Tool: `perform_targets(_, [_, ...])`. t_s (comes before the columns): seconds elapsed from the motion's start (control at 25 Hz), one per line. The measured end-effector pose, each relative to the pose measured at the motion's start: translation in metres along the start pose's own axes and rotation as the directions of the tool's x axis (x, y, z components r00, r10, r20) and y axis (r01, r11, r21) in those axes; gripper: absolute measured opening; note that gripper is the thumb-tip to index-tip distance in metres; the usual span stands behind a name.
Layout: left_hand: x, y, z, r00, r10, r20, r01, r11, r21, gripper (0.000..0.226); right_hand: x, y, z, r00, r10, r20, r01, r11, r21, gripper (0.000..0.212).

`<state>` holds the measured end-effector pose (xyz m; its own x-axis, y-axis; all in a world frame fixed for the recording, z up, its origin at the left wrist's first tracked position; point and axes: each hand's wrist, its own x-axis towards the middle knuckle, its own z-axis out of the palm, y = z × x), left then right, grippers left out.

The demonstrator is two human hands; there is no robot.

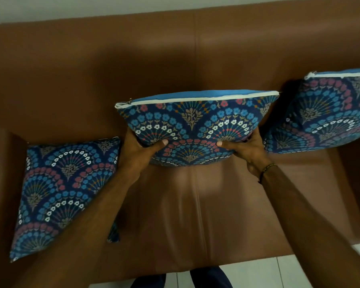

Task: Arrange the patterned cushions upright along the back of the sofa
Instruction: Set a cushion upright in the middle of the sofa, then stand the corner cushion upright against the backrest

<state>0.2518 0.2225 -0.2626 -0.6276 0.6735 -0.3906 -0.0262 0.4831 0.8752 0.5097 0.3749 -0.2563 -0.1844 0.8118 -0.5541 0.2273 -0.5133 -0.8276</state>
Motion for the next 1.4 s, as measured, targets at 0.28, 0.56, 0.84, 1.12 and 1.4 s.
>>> perform_targets(0.28, [-0.006,-0.058,-0.050,0.999,-0.012,0.035,-0.012,0.793,0.609,0.094,-0.056,0.072,0.062,0.875,0.485,-0.007,-0.483,0.869,-0.106,0.084])
perform_targets(0.56, [-0.002,-0.140,-0.239,0.931,-0.168,-0.324,0.342,0.709,0.616,0.094,-0.100,0.082,0.244,0.748,0.583,0.316,-0.461,0.800,-0.384,0.075])
perform_targets(0.84, [0.036,-0.163,-0.349,0.830,-0.544,-0.119,0.555,0.828,0.084,0.142,-0.101,0.093,0.380,0.856,0.340,0.390,-0.234,0.927,-0.293,0.058])
perform_targets(1.12, [0.029,-0.135,-0.358,0.981,-0.121,-0.152,0.115,0.992,-0.050,0.101,-0.104,0.058,0.365,0.966,-0.060,0.250,0.092,0.989,-0.119,0.086])
perform_targets(1.4, [0.038,-0.121,-0.375,0.976,0.037,-0.216,-0.055,0.995,-0.080,0.101,-0.076,0.031,0.397,0.938,-0.171,0.302,0.254,0.931,-0.261,0.097])
